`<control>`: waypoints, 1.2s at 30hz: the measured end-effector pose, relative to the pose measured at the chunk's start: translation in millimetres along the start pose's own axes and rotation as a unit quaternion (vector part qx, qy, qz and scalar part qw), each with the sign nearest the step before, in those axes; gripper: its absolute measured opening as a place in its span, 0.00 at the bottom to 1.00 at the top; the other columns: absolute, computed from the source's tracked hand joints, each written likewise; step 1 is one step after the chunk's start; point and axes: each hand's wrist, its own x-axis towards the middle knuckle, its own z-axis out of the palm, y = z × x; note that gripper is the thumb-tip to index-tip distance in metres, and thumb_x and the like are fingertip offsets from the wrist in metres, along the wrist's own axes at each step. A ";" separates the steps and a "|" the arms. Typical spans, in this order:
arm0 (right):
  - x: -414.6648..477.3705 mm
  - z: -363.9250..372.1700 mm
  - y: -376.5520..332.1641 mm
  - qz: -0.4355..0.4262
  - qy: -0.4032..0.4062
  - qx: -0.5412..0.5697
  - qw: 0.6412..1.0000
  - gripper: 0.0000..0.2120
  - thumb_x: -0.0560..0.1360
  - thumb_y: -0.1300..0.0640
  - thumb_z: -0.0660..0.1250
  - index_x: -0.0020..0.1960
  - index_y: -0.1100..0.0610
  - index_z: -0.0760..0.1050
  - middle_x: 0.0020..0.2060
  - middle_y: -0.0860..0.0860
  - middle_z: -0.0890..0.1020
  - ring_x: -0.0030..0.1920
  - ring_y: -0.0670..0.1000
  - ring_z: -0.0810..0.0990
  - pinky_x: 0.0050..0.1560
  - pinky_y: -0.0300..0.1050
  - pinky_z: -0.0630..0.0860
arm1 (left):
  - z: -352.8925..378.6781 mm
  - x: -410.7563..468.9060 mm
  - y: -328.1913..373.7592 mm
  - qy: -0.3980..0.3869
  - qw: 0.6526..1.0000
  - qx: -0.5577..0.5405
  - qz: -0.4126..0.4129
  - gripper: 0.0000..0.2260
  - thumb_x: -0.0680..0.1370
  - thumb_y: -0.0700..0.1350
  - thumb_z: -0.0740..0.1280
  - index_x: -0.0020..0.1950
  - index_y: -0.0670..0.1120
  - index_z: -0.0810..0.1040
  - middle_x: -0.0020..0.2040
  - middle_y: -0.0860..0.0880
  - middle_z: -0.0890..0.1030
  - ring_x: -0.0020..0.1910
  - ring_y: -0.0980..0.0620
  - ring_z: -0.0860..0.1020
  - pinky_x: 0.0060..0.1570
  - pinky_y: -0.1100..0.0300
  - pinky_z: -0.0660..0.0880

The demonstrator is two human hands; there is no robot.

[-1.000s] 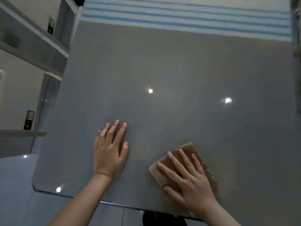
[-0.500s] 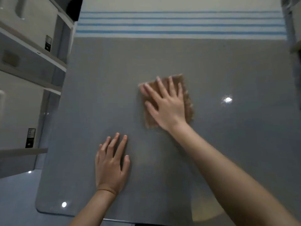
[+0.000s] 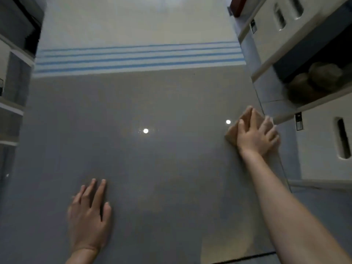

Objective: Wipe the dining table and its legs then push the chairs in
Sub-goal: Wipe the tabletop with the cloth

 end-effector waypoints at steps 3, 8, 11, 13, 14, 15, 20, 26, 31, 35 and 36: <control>0.3 21.6 -88.4 -0.105 -0.009 0.018 0.994 0.28 0.76 0.35 0.51 0.75 0.38 0.54 0.77 0.54 0.55 0.76 0.65 0.48 0.73 0.65 0.43 | 6.3 1.3 -5.8 0.026 1.000 0.001 0.011 0.26 0.74 0.54 0.54 0.69 0.46 0.71 0.70 0.41 0.71 0.67 0.36 0.68 0.64 0.43 0.64; -151.7 43.7 -90.2 -0.553 -0.047 -0.017 0.832 0.26 0.76 0.38 0.55 0.73 0.38 0.61 0.76 0.54 0.60 0.76 0.65 0.52 0.71 0.67 0.52 | 2.2 0.3 -6.7 0.015 1.000 0.019 0.017 0.26 0.74 0.55 0.53 0.69 0.46 0.72 0.69 0.40 0.71 0.66 0.35 0.69 0.63 0.40 0.66; -123.8 23.0 -31.0 -0.740 -0.107 -0.074 0.660 0.26 0.77 0.36 0.54 0.74 0.37 0.58 0.77 0.49 0.57 0.77 0.58 0.48 0.74 0.61 0.50 | -1.1 2.5 -5.2 0.008 0.999 0.034 0.017 0.26 0.74 0.57 0.52 0.70 0.51 0.68 0.68 0.40 0.73 0.65 0.36 0.71 0.61 0.37 0.69; -48.3 17.7 -24.1 -0.700 -0.059 -0.075 0.708 0.26 0.77 0.36 0.53 0.74 0.35 0.56 0.77 0.47 0.57 0.78 0.55 0.50 0.75 0.59 0.51 | -3.3 8.3 -7.0 0.004 0.999 0.043 0.027 0.26 0.74 0.59 0.51 0.71 0.56 0.62 0.67 0.40 0.74 0.64 0.37 0.71 0.58 0.35 0.71; -6.2 17.0 -28.7 -0.628 -0.039 -0.065 0.774 0.26 0.76 0.35 0.52 0.74 0.34 0.55 0.77 0.47 0.58 0.77 0.55 0.51 0.75 0.59 0.53 | -3.2 9.4 -8.2 0.003 0.998 0.043 0.036 0.25 0.75 0.60 0.50 0.72 0.58 0.59 0.66 0.40 0.75 0.64 0.37 0.70 0.57 0.35 0.71; 34.1 14.9 -39.5 -0.528 -0.019 -0.053 0.847 0.26 0.76 0.35 0.50 0.73 0.33 0.53 0.77 0.49 0.59 0.77 0.56 0.53 0.74 0.59 0.54 | -4.0 10.2 -7.4 0.003 0.998 0.040 0.046 0.25 0.76 0.61 0.47 0.73 0.61 0.57 0.65 0.39 0.75 0.63 0.38 0.69 0.55 0.34 0.72; 113.8 16.9 -156.8 -0.079 0.011 0.021 0.997 0.29 0.76 0.34 0.47 0.76 0.39 0.55 0.78 0.52 0.55 0.77 0.61 0.48 0.74 0.62 0.44 | 6.7 13.7 -10.9 0.041 0.996 0.044 0.066 0.25 0.75 0.61 0.47 0.73 0.68 0.51 0.61 0.38 0.78 0.61 0.37 0.69 0.56 0.33 0.70; -58.8 68.3 -298.8 -0.414 -0.076 0.011 0.907 0.27 0.76 0.36 0.52 0.75 0.37 0.56 0.77 0.53 0.56 0.77 0.62 0.48 0.74 0.62 0.41 | 6.0 18.4 -21.3 0.023 0.994 0.051 0.093 0.25 0.76 0.65 0.43 0.73 0.67 0.51 0.70 0.48 0.66 0.61 0.40 0.68 0.53 0.35 0.73; -132.2 67.0 -218.5 -0.742 -0.100 -0.069 0.659 0.25 0.78 0.37 0.51 0.74 0.36 0.56 0.76 0.50 0.60 0.77 0.61 0.52 0.75 0.61 0.48 | 6.3 6.4 -16.1 0.002 1.000 0.015 0.028 0.27 0.77 0.62 0.46 0.71 0.55 0.67 0.69 0.48 0.70 0.65 0.41 0.70 0.67 0.49 0.62; -21.0 37.8 -146.7 -0.710 -0.065 -0.110 0.693 0.25 0.78 0.34 0.45 0.74 0.32 0.48 0.77 0.47 0.56 0.78 0.55 0.50 0.76 0.56 0.50 | 2.5 -0.5 -7.3 0.006 0.999 -0.039 0.004 0.23 0.75 0.55 0.56 0.69 0.52 0.72 0.69 0.49 0.72 0.68 0.45 0.69 0.68 0.54 0.58; 9.4 30.0 -140.0 -0.644 -0.054 -0.104 0.756 0.25 0.77 0.33 0.44 0.73 0.31 0.47 0.77 0.48 0.57 0.77 0.55 0.51 0.75 0.56 0.51 | 1.6 -1.1 -6.7 0.005 0.999 -0.047 0.000 0.24 0.73 0.54 0.58 0.69 0.53 0.72 0.70 0.50 0.72 0.68 0.46 0.68 0.67 0.53 0.59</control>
